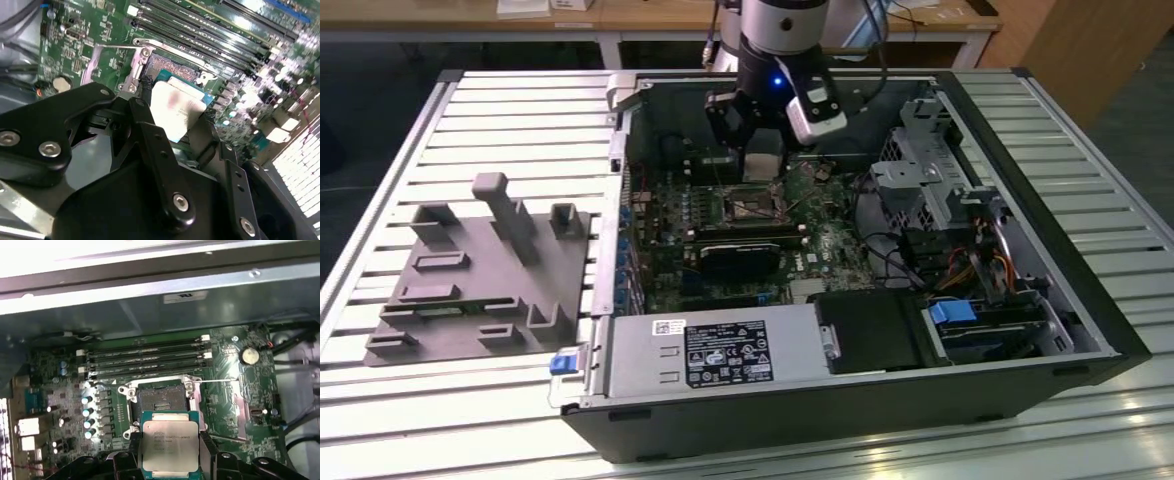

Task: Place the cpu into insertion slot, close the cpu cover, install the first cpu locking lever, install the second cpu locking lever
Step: 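Place the cpu into insertion slot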

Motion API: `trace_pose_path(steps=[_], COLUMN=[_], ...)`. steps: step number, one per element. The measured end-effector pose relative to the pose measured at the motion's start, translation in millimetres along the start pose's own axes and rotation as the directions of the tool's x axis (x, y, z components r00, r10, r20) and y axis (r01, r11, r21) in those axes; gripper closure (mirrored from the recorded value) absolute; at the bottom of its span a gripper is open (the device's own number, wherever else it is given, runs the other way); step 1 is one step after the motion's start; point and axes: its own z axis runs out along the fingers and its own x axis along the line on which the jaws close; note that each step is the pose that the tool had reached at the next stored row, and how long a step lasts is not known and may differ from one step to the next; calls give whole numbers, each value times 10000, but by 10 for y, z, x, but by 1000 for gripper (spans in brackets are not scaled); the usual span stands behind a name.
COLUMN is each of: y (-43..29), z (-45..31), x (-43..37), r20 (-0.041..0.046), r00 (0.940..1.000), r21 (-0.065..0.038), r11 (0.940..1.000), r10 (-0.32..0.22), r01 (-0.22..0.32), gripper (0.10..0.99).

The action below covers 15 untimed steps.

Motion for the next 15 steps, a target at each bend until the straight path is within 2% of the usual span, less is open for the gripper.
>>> trace_pose_path(steps=[3,7,12,15], y=[0,-1,-1,-1], z=[4,11,17,20], x=[0,0,0,0], r20=[36,78,125,156], r00=[9986,9933,9818,9706], r21=[-11,-27,-47,-63], r11=[9986,9933,9818,9707], r10=[533,1155,1897,2401], r01=[-533,-1155,-1896,-2401], gripper=[549,549,549,549])
